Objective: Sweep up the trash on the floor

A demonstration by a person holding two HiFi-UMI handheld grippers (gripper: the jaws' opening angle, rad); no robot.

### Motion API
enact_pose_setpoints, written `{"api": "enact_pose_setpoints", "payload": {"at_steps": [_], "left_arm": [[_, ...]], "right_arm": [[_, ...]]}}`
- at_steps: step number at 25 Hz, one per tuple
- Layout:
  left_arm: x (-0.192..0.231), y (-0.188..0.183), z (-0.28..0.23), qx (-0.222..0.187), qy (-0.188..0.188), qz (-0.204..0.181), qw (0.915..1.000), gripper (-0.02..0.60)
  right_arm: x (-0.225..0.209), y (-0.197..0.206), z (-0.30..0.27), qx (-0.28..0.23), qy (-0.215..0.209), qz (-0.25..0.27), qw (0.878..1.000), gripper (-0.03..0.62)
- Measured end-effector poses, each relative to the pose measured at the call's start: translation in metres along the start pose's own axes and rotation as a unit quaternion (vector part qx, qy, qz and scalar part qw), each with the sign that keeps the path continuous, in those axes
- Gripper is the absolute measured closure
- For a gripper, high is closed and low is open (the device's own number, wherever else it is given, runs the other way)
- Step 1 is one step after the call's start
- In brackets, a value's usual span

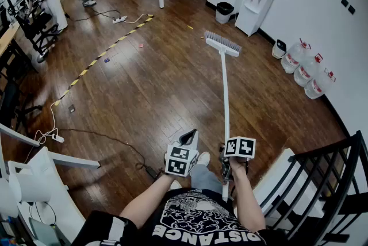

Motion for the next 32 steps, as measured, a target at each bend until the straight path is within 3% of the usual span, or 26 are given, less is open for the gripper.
{"api": "enact_pose_setpoints", "payload": {"at_steps": [5,11,17,21,32], "left_arm": [[0.012,-0.013,-0.032,0.012,0.000,-0.008,0.9999,0.577],[0.038,-0.049,-0.094,0.023,-0.013,-0.018,0.9995,0.577],[0.048,-0.092,-0.164,0.021,-0.020,0.013,0.9995,0.577],[0.047,-0.124,-0.212,0.020,-0.027,0.009,0.9994,0.577],[0.054,-0.161,-0.300,0.032,-0.038,-0.010,0.9987,0.577]], "right_arm": [[-0.016,-0.034,-0.012,-0.004,0.007,-0.002,1.000,0.594],[-0.041,-0.102,-0.036,-0.003,0.009,0.006,1.000,0.594],[-0.072,-0.173,-0.052,0.013,0.002,0.018,1.000,0.594],[-0.097,-0.217,-0.062,0.019,-0.001,0.028,0.999,0.594],[-0.140,-0.291,-0.088,0.028,-0.012,0.035,0.999,0.594]]}}
Point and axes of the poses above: the fingertips, and each gripper's own axes: z backward along the fingers, x to its left, y out of its underside, the point moved 5 cm from there along z, backward along the fingers, and after that the axes turned 4 degrees about y, right-handed, at the moved point
